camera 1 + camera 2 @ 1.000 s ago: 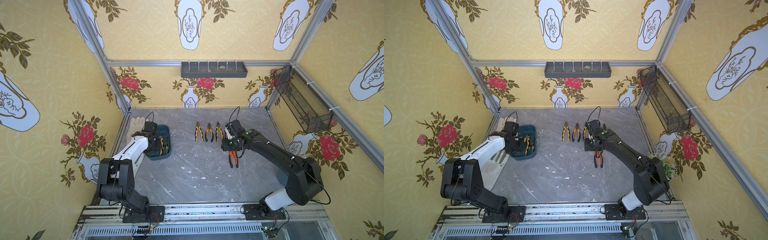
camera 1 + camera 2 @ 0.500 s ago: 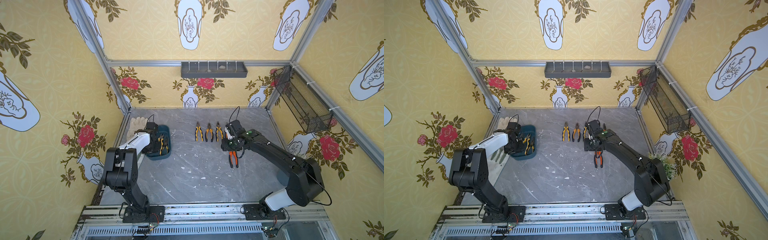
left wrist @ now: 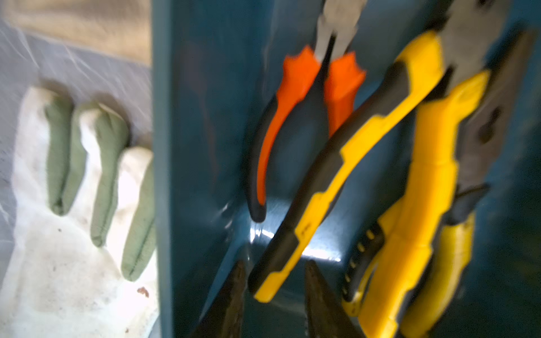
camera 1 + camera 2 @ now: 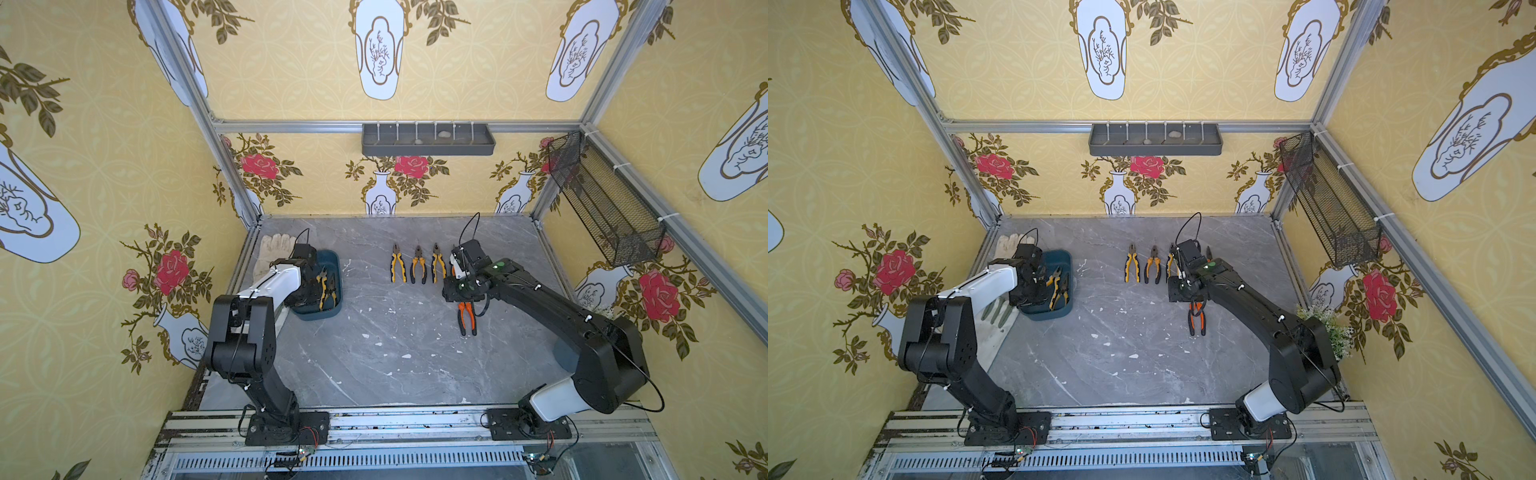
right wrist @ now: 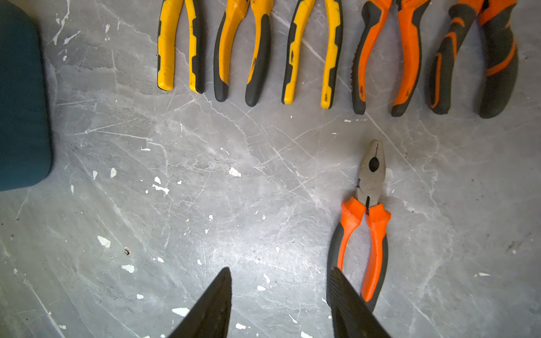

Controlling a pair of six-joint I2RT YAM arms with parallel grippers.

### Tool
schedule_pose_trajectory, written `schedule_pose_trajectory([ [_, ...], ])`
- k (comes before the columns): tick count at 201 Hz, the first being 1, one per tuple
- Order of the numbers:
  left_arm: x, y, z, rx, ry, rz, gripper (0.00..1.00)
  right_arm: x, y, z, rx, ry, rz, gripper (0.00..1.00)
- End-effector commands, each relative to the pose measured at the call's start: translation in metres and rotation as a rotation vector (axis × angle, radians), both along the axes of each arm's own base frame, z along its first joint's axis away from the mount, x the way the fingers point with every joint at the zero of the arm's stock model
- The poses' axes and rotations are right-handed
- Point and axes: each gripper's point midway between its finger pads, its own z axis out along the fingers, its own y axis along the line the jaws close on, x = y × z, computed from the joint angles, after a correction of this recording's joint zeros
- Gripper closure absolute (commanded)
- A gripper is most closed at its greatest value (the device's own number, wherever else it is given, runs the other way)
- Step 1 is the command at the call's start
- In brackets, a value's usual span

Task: Take the pliers out of the storage box
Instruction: Pick up the pliers from the storage box.

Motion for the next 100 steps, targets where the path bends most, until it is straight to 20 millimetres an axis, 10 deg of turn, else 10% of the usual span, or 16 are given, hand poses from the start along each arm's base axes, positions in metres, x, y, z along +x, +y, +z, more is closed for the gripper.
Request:
schedule_pose_trajectory([
  [1, 0.001, 0.006, 0.002, 0.034, 0.034, -0.023, 0.62, 0.003, 0.000, 0.005, -0.001, -0.018, 0.000, 0.46],
  [100, 0.000, -0.008, -0.013, -0.077, 0.057, -0.030, 0.67, 0.005, -0.001, 0.008, -0.005, -0.026, -0.003, 0.46],
])
